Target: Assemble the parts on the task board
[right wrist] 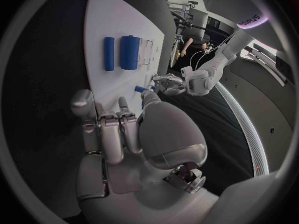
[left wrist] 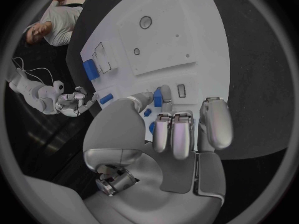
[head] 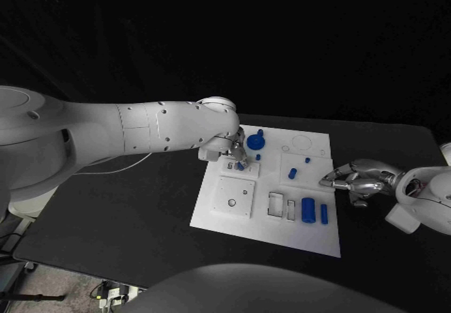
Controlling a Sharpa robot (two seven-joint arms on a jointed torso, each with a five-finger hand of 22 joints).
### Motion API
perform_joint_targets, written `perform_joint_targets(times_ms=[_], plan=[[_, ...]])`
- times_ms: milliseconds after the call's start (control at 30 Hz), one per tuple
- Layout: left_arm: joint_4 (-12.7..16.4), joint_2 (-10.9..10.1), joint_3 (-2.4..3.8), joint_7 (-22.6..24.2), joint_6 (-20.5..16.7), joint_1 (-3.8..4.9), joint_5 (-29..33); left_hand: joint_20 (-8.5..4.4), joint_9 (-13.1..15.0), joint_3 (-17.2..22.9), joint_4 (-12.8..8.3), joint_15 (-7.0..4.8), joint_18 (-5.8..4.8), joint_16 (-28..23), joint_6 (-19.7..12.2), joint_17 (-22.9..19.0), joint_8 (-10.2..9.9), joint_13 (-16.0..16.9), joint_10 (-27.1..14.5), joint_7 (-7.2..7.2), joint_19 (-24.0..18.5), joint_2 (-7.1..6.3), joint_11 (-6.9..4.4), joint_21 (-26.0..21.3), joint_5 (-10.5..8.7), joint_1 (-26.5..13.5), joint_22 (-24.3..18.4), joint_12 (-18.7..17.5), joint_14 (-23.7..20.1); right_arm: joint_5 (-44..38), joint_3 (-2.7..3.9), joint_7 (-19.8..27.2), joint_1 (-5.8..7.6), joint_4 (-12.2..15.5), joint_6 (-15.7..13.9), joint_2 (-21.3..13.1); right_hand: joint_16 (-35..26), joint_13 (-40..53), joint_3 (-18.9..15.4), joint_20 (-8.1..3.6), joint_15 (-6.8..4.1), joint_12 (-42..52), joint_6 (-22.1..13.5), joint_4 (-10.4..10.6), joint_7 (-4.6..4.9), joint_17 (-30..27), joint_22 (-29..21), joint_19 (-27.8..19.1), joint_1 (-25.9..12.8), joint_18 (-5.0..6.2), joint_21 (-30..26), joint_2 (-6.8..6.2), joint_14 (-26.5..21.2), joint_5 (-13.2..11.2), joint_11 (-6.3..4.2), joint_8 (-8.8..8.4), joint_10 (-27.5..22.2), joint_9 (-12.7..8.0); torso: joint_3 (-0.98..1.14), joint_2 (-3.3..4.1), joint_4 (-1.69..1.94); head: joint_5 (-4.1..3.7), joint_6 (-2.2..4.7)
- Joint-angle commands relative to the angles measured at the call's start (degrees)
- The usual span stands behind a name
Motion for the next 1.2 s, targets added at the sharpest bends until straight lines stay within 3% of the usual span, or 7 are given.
perform_joint_targets(times_ms=[33,933,1200], plan=[[0.1,0.1,0.04,-8.2,1.3,-0.06,-0.3,-0.01,-0.1,0.3,0.0,-0.14,0.65,0.1,-0.4,15.1,-0.2,14.5,5.5,-0.14,0.1,0.05,-0.07,-0.4,0.00,-0.5,10.6,-0.3,6.1,-0.1,0.00,0.0,-0.06,0.0,1.0,0.0,-0.2,12.6,0.3,0.06,0.27,-0.2,-0.2,0.0,0.26,14.6,5.1,-0.5,0.7,0.63,-0.2,-0.04,5.4,0.2,-0.16,-0.33,2.1,-0.1,-0.01,-0.01,-0.01,0.09,0.01],[-0.4,0.0,0.02,-8.5,1.6,-0.34,-0.5,0.04,-0.3,0.8,-0.3,-0.06,0.82,0.1,-0.7,15.1,-0.7,14.1,5.1,0.01,-0.2,0.10,0.04,-1.3,-0.03,-0.2,10.3,-0.8,6.1,-0.1,0.00,0.2,-0.20,0.0,0.9,0.0,-0.2,12.5,0.4,0.07,0.28,-0.3,-0.2,0.0,0.26,14.6,5.1,-0.6,0.7,0.65,-0.4,-0.08,5.4,0.2,-0.15,-0.36,2.0,-0.1,-0.03,0.05,-0.04,0.13,0.01],[-0.4,0.1,0.02,-8.1,2.3,-0.45,-0.2,0.48,-1.6,-1.5,0.6,0.49,0.86,0.1,-1.8,15.1,-2.5,13.9,5.0,0.86,-0.3,-0.98,0.76,-1.9,-1.02,-1.5,10.2,-1.0,6.1,-0.1,0.00,0.2,-0.22,0.0,0.8,0.0,-0.2,12.5,0.4,0.07,0.28,-0.3,-0.3,0.0,0.25,14.6,5.0,-0.7,0.7,0.65,-0.5,-0.11,5.3,0.2,-0.16,-0.41,2.0,-0.1,-0.03,0.03,-0.05,0.13,0.01]])
